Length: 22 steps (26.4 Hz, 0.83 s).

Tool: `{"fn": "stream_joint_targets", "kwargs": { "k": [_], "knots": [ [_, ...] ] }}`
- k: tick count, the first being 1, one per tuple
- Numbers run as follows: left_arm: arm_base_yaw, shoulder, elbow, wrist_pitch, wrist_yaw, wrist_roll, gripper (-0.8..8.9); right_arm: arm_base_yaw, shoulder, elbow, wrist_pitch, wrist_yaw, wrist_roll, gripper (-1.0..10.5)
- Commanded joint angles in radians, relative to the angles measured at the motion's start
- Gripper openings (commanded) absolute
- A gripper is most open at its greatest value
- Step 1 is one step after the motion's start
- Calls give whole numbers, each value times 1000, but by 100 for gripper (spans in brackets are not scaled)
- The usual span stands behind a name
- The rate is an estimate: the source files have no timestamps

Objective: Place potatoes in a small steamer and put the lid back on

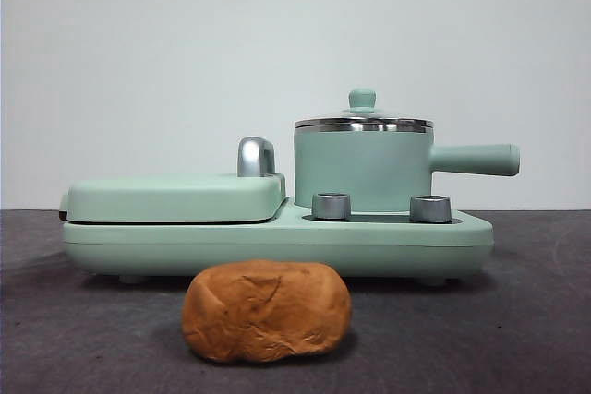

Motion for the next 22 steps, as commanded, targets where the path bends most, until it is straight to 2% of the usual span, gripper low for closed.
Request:
{"fn": "stream_joint_targets", "kwargs": {
  "k": [1, 6, 11, 16, 19, 22],
  "knots": [
    [-2, 41, 119, -124, 6, 111, 8, 1, 63, 84, -72, -47, -56, 14],
    [-2, 169, 324, -372, 27, 241, 8, 3, 218, 235, -233, -166, -190, 14],
    [-2, 335, 454, -517, 99, 284, 9, 36, 369, 346, -374, -218, -286, 14],
    [-6, 514, 545, -655, 196, 378, 9, 122, 477, 415, -475, -219, -418, 14],
    [-29, 614, 596, -735, 232, 484, 9, 198, 521, 441, -532, -191, -498, 14],
    [-77, 684, 638, -796, 232, 625, 9, 274, 555, 455, -600, -133, -576, 14]
  ]
}}
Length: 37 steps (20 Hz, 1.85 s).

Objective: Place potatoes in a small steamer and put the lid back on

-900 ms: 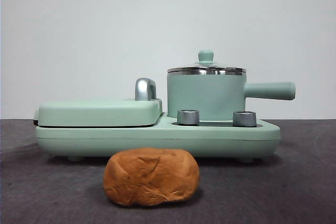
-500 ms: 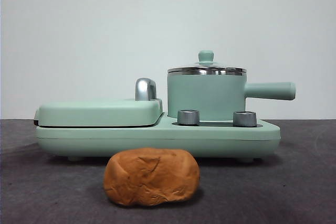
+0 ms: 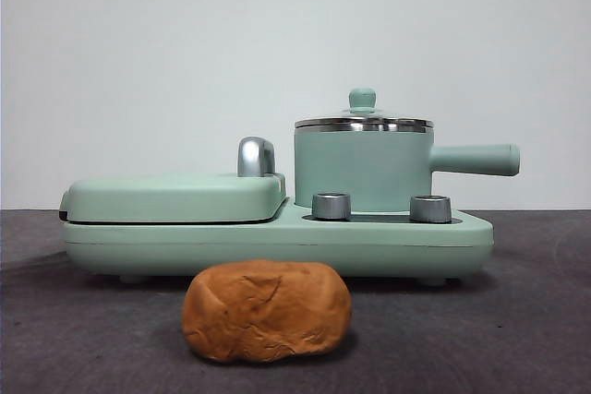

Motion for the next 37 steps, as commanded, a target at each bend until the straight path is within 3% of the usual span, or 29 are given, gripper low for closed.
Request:
{"fn": "stream_joint_targets", "kwargs": {
  "k": [1, 4, 8, 13, 15, 19, 29, 37],
  "knots": [
    [-52, 49, 54, -36, 11, 231, 9, 64, 31, 24, -49, 52, -133, 14],
    [-117, 80, 74, -73, 9, 372, 9, 103, 59, 25, -93, 119, -172, 14],
    [-186, 106, 85, -124, 7, 480, 8, 127, 76, 25, -136, 188, -236, 14],
    [-237, 124, 85, -167, -48, 607, 10, 139, 75, 25, -166, 273, -389, 16],
    [-243, 125, 85, -154, -48, 607, 70, 139, 75, 25, -177, 286, -427, 46],
    [-243, 125, 85, -120, -48, 606, 341, 139, 75, 25, -184, 286, -446, 277],
    [-271, 168, 85, 14, -48, 598, 341, 139, 75, 25, -179, 290, -441, 312],
    [-346, 352, 85, 242, -49, 484, 337, 139, 75, 25, -169, 292, -434, 312]
  ]
}}
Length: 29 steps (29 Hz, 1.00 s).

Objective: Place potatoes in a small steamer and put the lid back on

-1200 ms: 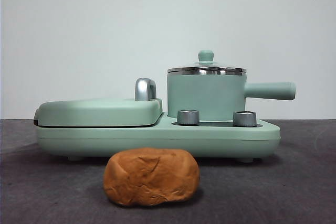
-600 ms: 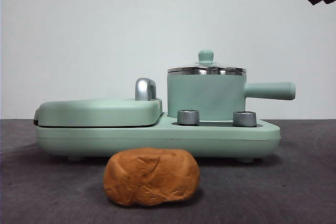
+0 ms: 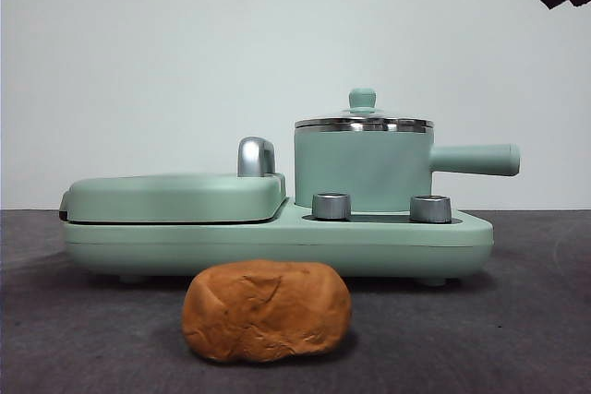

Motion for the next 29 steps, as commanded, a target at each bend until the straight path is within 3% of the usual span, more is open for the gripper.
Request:
{"fn": "stream_joint_targets", "kwargs": {
  "k": [1, 13, 29],
  "knots": [
    [-32, 97, 23, 119, -1, -52, 335, 5, 3, 16, 24, 4, 0, 312],
    [-139, 490, 57, 673, -89, -193, 279, 5, 3, 16, 44, 4, 30, 312],
    [-164, 905, 443, 691, -88, -205, 279, 5, 4, 16, 45, 4, 53, 312]
  ]
}}
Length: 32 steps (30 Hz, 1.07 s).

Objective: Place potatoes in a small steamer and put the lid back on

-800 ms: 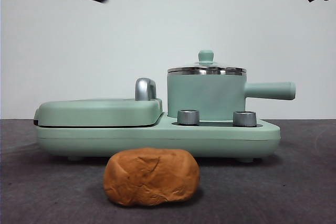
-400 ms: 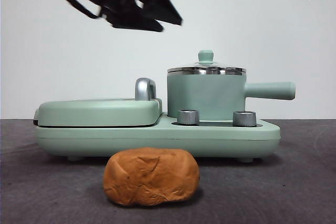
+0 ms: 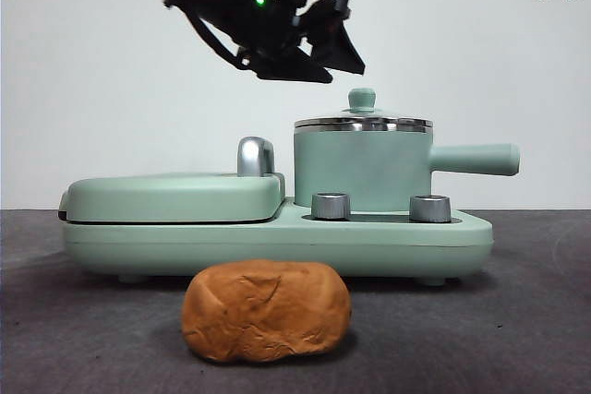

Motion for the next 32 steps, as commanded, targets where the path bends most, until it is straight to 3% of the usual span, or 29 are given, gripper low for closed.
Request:
{"fn": "stream_joint_targets", "kwargs": {
  "k": [1, 18, 24, 32],
  "knots": [
    [-14, 60, 69, 13, -2, -7, 279, 5, 4, 16, 10, 4, 14, 312],
    [-29, 164, 137, 14, -2, -3, 276, 5, 4, 16, 10, 4, 15, 312],
    [-31, 164, 137, 10, -2, -3, 50, 5, 4, 16, 10, 4, 15, 312],
    [-31, 163, 137, 8, -2, -2, 6, 5, 4, 16, 10, 5, 19, 312]
  ]
}}
